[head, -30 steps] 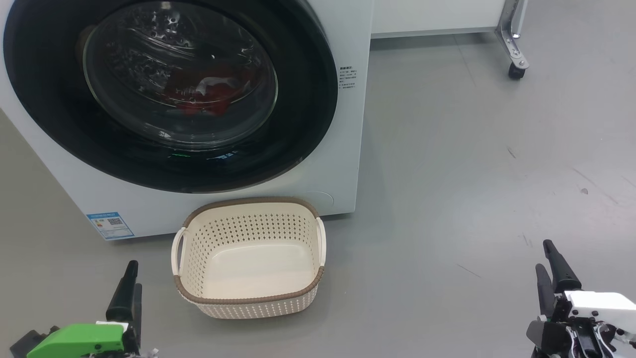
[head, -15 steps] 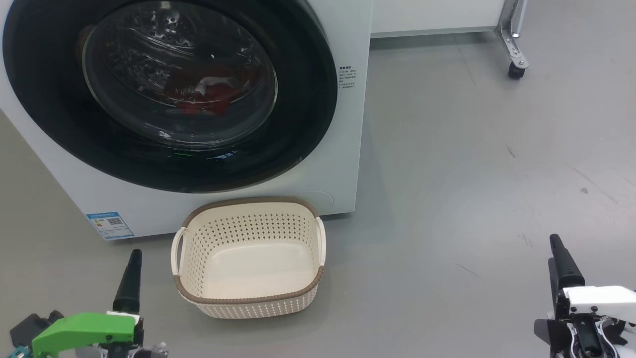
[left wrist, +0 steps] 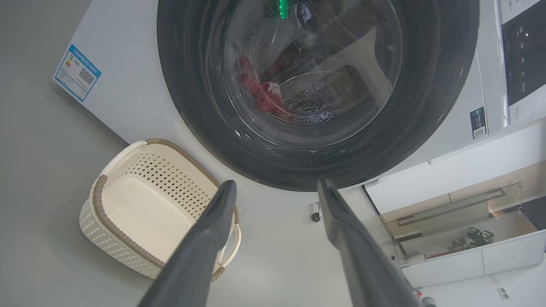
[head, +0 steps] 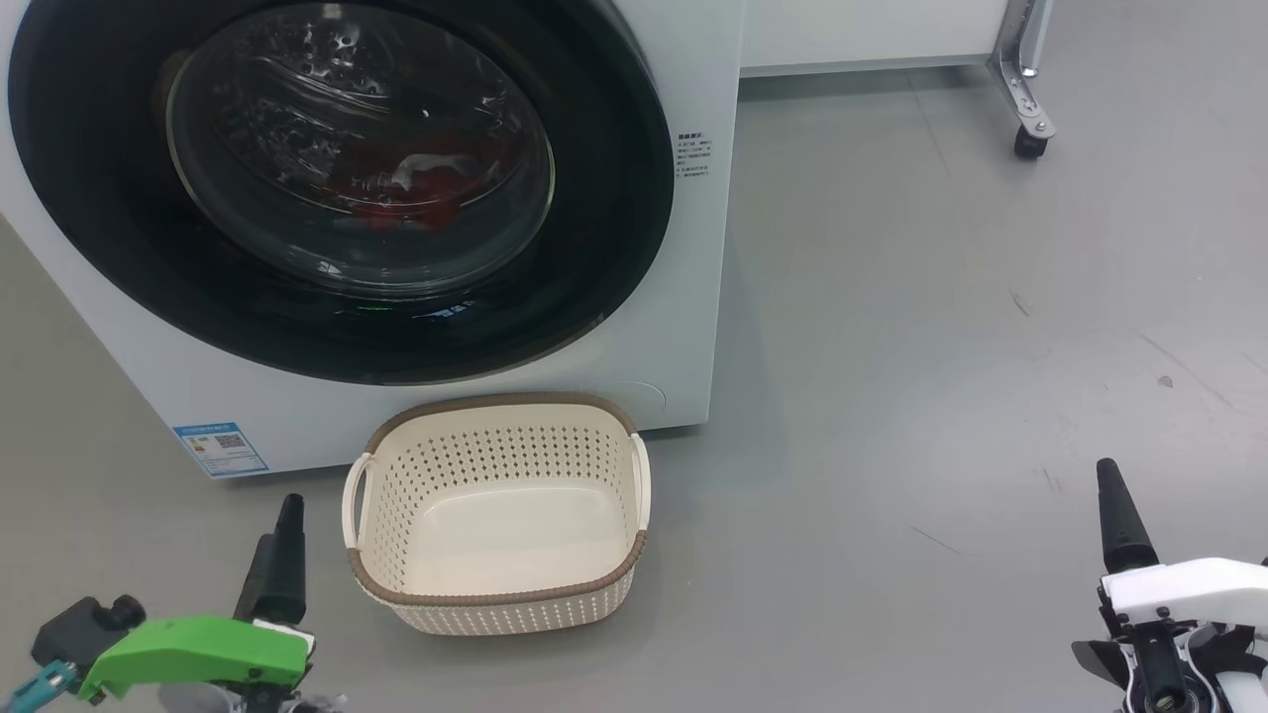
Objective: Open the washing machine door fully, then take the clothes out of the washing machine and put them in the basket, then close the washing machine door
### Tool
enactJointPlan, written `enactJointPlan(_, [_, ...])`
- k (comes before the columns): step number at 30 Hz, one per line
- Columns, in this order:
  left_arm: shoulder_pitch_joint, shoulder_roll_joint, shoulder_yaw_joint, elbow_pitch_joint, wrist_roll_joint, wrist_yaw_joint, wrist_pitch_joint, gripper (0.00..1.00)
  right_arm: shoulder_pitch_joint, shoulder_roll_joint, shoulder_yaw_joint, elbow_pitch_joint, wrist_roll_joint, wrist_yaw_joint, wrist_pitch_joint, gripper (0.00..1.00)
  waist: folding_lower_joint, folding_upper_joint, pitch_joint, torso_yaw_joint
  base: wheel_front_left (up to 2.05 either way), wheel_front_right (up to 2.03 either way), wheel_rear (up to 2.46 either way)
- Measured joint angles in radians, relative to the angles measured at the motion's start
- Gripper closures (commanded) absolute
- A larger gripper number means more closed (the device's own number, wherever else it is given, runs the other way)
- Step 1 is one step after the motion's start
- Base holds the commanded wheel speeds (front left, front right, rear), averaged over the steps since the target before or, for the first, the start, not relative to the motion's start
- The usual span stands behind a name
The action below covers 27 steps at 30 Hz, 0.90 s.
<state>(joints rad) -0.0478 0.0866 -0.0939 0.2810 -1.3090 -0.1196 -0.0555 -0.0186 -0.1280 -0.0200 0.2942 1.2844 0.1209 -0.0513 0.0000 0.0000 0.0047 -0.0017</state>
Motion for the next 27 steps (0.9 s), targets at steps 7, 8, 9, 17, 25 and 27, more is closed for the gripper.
enactJointPlan(7, [-0.013,0.012,-0.013,0.006,0.137,0.002,-0.021,0.0,-0.009,-0.025,0.033,0.008,-0.129,-0.011,-0.026,0.0,0.0,0.0,-0.002,0.001,0.0,0.0,0.0])
enactJointPlan(8, [-0.014,0.015,-0.014,0.005,0.165,0.003,-0.026,0.0,-0.013,-0.029,0.037,0.008,-0.147,-0.02,-0.031,0.0,0.0,0.0,-0.002,0.001,0.0,0.0,0.0])
enactJointPlan(9, [-0.015,0.015,-0.012,0.003,0.177,0.008,-0.03,0.0,-0.015,-0.034,0.044,0.008,-0.169,-0.027,-0.034,0.0,0.0,0.0,-0.002,0.001,0.0,0.0,0.0])
enactJointPlan(17, [-0.018,0.023,-0.046,-0.003,0.354,0.028,-0.053,0.0,-0.017,-0.054,0.093,0.016,-0.325,-0.055,-0.06,0.0,0.0,0.0,-0.003,0.001,0.0,0.0,0.0])
enactJointPlan(25, [-0.019,0.025,-0.081,0.001,0.507,0.065,-0.083,0.0,-0.025,-0.064,0.135,0.017,-0.477,-0.096,-0.088,0.0,0.0,0.0,-0.003,0.003,0.0,0.0,0.0])
enactJointPlan(27, [-0.019,0.024,-0.086,0.003,0.543,0.073,-0.091,0.0,-0.026,-0.066,0.147,0.018,-0.51,-0.099,-0.093,0.0,0.0,0.0,-0.003,0.003,0.0,0.0,0.0])
